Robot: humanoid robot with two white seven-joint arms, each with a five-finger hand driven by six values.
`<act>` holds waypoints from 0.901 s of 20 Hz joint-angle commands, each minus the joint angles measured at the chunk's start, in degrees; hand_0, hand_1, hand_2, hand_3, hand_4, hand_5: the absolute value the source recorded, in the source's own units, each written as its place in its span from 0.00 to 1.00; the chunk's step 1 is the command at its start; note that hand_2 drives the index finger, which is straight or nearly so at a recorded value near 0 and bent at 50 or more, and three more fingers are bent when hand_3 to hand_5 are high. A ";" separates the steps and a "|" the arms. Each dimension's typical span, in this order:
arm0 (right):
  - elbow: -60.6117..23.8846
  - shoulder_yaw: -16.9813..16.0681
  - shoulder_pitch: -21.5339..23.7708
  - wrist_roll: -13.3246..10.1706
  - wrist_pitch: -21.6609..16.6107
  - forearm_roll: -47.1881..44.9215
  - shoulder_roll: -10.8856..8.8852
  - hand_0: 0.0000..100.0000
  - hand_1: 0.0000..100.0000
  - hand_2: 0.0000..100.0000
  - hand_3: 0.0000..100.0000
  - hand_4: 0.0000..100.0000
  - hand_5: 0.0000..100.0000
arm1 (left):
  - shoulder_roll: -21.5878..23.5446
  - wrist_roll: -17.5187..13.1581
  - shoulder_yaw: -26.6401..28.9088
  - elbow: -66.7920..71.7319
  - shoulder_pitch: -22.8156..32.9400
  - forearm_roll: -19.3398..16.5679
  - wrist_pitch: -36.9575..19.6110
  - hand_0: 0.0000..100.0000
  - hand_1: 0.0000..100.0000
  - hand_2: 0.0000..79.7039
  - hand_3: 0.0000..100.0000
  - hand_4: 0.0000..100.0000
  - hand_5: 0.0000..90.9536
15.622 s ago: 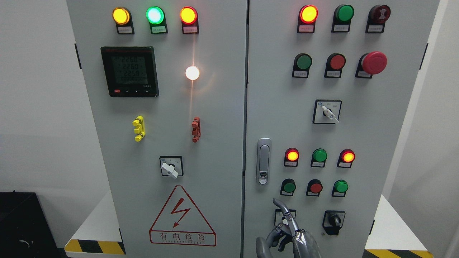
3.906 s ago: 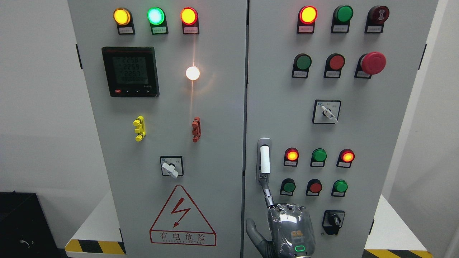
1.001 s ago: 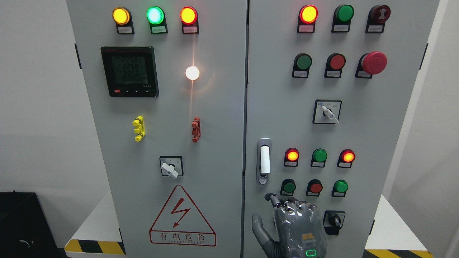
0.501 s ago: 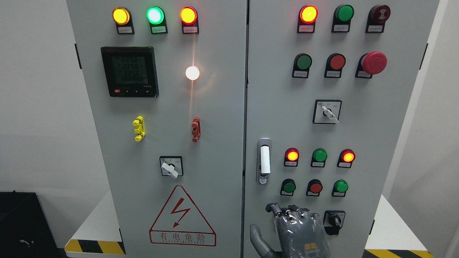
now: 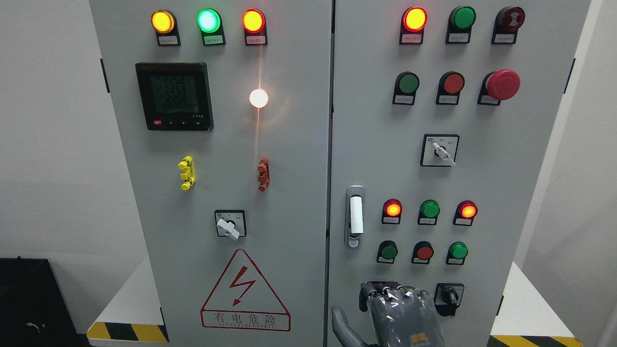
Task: Release door handle
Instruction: 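Lift the right hand up onto the silver handle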
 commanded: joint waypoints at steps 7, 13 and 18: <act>2.42 -0.06 -5.24 3.17 0.98 0.28 0.15 0.31 0.13 0.98 1.00 1.00 1.00 | 0.00 0.01 0.00 -0.01 0.97 0.03 -0.05 0.12 0.56 0.00 0.00 0.00 0.00; 5.76 0.03 -10.42 3.26 2.56 0.37 0.15 0.28 0.15 0.98 1.00 1.00 1.00 | 0.00 0.01 0.00 -0.01 0.97 0.04 -0.05 0.12 0.56 0.00 0.00 0.00 0.00; 6.46 0.03 -12.36 3.26 3.70 0.63 0.07 0.26 0.18 0.98 1.00 1.00 1.00 | 0.00 0.01 0.00 -0.01 0.97 0.04 -0.05 0.12 0.56 0.00 0.00 0.00 0.00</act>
